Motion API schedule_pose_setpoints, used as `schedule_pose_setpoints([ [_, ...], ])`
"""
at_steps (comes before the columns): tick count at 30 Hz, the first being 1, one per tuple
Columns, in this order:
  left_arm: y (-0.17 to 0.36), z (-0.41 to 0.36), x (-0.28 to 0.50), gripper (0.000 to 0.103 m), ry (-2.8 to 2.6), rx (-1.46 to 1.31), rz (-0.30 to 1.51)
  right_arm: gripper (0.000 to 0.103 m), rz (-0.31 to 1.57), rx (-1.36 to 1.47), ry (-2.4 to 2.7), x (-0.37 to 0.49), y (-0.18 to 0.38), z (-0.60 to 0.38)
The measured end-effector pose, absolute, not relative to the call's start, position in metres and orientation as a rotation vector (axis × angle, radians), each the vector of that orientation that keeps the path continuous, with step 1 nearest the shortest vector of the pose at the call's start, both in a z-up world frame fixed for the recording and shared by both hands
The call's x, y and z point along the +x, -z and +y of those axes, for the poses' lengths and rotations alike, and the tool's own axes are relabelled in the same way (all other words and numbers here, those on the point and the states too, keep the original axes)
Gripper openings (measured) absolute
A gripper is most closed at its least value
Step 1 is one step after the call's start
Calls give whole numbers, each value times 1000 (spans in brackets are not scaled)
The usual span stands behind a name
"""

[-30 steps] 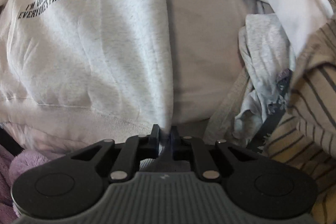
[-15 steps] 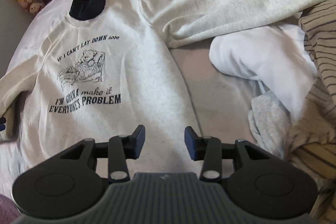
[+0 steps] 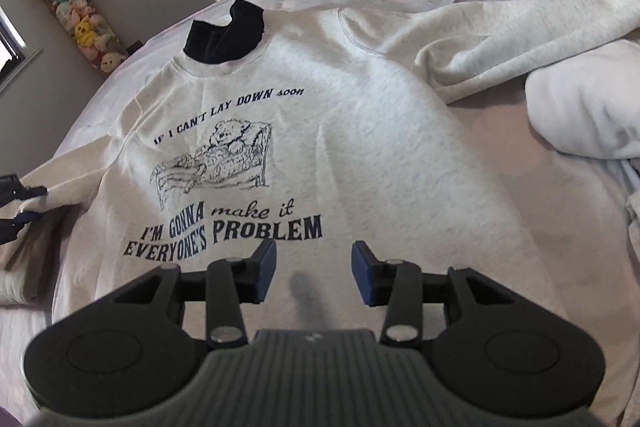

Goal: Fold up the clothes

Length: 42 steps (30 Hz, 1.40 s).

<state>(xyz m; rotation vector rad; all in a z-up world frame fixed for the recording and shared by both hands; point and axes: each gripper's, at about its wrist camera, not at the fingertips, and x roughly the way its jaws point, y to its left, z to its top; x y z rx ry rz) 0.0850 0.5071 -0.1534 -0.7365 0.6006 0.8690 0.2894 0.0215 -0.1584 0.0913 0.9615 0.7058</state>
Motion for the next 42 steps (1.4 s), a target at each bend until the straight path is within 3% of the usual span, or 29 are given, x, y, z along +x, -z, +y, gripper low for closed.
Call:
schedule_pose_setpoints([
  [4, 134, 519, 96, 7, -912, -532, 677, 45, 996, 141, -668, 303, 171, 18],
  [12, 164, 539, 111, 7, -989, -443, 837, 45, 1039, 166, -655, 317, 182, 16],
  [15, 161, 529, 113, 12, -972, -417, 820, 45, 1051, 160, -650, 320, 184, 17],
  [20, 144, 501, 99, 51, -899, -434, 782, 45, 1032, 163, -643, 319, 179, 15],
  [27, 149, 446, 77, 54, -749, -577, 794, 45, 1006, 145, -645, 313, 173, 16],
  [34, 184, 380, 67, 54, -669, -587, 942, 45, 999, 169, -639, 311, 170, 9],
  [37, 198, 368, 66, 52, -671, -567, 978, 45, 990, 175, -645, 308, 168, 7],
  [39, 203, 362, 65, 45, -657, -548, 981, 45, 990, 180, -643, 307, 167, 6],
  [41, 207, 357, 66, 15, -654, -509, 991, 45, 1000, 192, -632, 308, 168, 3],
  [42, 206, 355, 66, 8, -658, -489, 993, 45, 1006, 199, -625, 308, 169, 2],
])
